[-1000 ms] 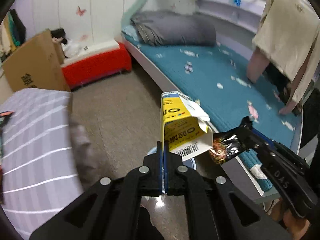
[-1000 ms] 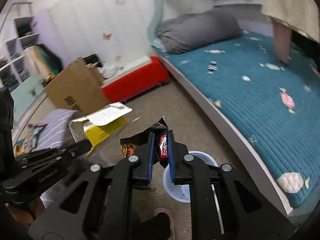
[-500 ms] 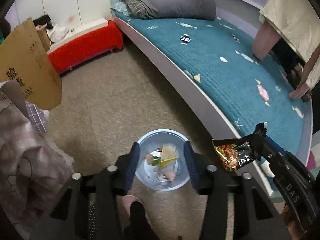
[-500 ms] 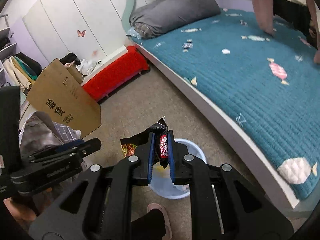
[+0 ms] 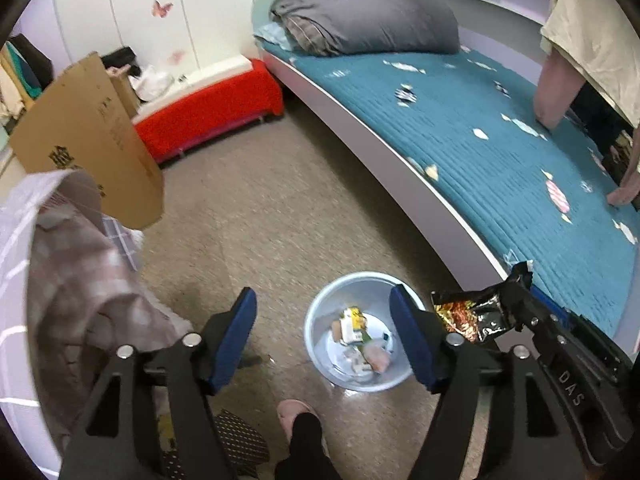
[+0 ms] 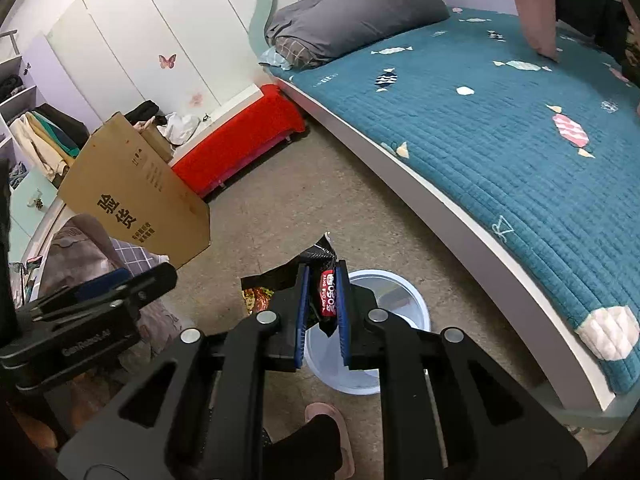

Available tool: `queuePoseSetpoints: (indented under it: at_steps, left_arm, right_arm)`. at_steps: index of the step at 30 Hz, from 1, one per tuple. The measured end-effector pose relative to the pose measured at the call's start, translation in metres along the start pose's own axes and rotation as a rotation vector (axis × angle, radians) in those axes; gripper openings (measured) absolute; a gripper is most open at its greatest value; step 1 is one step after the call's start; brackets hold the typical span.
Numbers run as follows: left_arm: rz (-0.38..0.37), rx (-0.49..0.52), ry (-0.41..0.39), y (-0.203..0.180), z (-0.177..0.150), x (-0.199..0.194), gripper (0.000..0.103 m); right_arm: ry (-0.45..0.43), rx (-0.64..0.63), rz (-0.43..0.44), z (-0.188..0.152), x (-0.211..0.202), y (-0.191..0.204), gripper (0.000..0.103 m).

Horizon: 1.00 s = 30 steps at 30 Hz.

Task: Collect trash
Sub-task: 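Carry carton and wrapper to the bucket and open both tools over it, then return both tools to the table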

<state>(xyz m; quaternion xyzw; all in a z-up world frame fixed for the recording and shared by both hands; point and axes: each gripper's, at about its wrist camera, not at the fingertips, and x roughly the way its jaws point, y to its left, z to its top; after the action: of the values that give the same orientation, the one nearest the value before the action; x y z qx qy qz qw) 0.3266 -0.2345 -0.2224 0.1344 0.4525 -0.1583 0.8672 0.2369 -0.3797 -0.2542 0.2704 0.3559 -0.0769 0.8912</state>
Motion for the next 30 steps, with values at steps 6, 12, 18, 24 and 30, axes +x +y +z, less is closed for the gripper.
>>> queuePoseSetpoints:
  at_steps: [6, 12, 18, 24, 30]
  left_arm:
    - [0.105, -0.009, -0.095, 0.007, 0.01, -0.021, 0.08]
    - [0.124, 0.005, -0.092, 0.013, 0.011, -0.03, 0.081]
    - [0.107, 0.019, -0.097, 0.012, 0.001, -0.046, 0.081]
    - [0.079, 0.037, -0.132, 0.01, -0.009, -0.082, 0.081]
    - [0.077, 0.008, -0.226, 0.032, -0.015, -0.142, 0.081]
  right_arm:
    - [-0.041, 0.006, 0.037, 0.01, 0.009, 0.01, 0.028]
    - [-0.027, 0.006, 0.028, 0.009, 0.014, 0.014, 0.065]
    - [-0.01, 0.037, 0.031, 0.0, -0.009, 0.011, 0.066]
    - [-0.019, 0.023, 0.059, -0.005, -0.045, 0.029, 0.066]
    - [-0.081, -0.029, 0.127, -0.003, -0.091, 0.063, 0.066]
